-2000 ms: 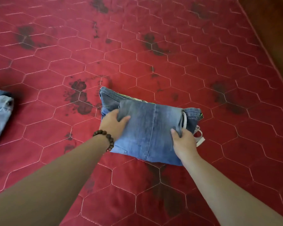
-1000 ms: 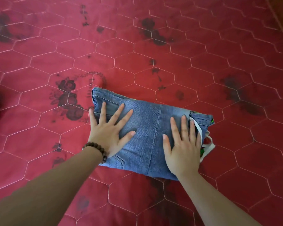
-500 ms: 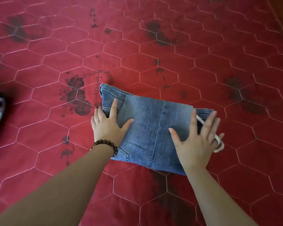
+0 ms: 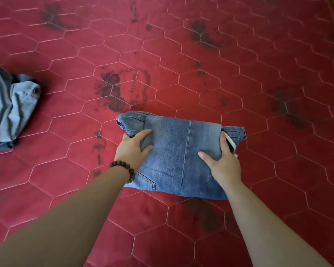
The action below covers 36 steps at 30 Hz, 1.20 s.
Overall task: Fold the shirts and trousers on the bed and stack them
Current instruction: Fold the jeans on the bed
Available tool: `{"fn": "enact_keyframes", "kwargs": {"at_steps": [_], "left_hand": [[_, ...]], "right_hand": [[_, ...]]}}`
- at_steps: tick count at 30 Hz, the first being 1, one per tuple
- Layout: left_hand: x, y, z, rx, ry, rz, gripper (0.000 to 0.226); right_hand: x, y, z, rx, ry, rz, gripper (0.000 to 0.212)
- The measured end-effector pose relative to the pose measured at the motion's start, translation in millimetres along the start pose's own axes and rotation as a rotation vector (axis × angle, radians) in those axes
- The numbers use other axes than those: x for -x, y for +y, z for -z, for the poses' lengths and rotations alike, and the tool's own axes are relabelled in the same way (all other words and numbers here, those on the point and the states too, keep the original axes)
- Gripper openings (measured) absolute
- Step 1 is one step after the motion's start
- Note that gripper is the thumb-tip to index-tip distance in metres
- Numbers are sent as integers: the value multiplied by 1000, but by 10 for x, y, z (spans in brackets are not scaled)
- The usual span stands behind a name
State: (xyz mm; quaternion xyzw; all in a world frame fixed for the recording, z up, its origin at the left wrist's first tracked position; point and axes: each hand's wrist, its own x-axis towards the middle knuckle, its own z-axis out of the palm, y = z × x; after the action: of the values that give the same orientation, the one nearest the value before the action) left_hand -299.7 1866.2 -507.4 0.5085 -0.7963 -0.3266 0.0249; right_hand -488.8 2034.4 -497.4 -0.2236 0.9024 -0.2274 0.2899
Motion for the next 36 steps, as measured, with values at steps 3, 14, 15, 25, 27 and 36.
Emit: {"fn": "enact_keyframes", "kwargs": {"at_steps": [3, 14, 15, 25, 27, 36], "left_hand": [[376, -109, 51, -19, -4, 33, 48], [1446, -625, 1614, 28, 157, 120, 48], [1473, -695, 1815, 25, 174, 132, 48], [880, -2168, 3530, 24, 277, 192, 51], [607, -2556, 3820, 14, 268, 164, 52], [-448, -3960, 4509, 17, 281, 50, 61]], "right_hand": [[334, 61, -145, 5, 38, 31, 83], [1548, -1049, -326, -41, 10, 208, 58], [1613, -1265, -342, -45, 17, 241, 57], [1826, -3432, -1349, -75, 95, 443, 54], [1813, -3827, -1706, -91, 135, 444, 54], [1496, -4949, -3084, -57, 210, 424, 54]]}}
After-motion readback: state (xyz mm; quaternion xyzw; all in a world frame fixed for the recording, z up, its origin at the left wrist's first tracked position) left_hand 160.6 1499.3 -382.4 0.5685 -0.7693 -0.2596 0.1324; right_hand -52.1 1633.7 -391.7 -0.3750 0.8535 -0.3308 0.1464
